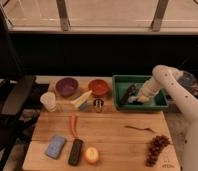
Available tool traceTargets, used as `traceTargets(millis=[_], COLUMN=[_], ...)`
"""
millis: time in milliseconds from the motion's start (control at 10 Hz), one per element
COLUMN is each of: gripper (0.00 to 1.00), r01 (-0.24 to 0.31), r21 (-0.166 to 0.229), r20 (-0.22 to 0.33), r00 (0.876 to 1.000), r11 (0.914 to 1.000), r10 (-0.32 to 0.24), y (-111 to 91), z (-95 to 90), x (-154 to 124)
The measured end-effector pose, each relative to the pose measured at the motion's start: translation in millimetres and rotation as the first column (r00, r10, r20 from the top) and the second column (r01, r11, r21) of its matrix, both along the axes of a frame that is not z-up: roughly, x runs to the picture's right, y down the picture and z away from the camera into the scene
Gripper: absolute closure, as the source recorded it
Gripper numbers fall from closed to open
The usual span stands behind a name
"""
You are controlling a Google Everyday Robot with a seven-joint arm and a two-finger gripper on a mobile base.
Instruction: Wipe tray with towel
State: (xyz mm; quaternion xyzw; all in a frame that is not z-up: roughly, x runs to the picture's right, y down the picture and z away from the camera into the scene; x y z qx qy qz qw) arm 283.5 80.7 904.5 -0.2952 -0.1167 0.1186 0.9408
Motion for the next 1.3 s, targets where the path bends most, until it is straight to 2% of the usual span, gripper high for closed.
traceTargets(millis=[300, 400, 600, 800, 1100, 1300], gripper=[1.00, 1.00, 1.00, 1.00, 1.00, 1.00], r01=[-0.004, 0.004, 0.025, 0.044, 0.063, 0.071], r21=[-0.003, -0.004, 0.006, 0.029, 0.042, 0.038], r20=[-0.055, -0.104, -0.165, -0.194, -0.144, -0.074], r00=[0.998, 0.995, 0.986, 0.980, 0.988, 0.995], r11=[1.0000, 1.0000, 0.9997, 0.9986, 0.9971, 0.9967], r10=[0.004, -0.004, -0.024, -0.038, -0.057, -0.068], y=[2, 1, -13, -35, -41, -40], z=[-3.0, -3.0, 1.7, 13.3, 19.6, 21.7], x=[24, 44, 64, 71, 47, 12])
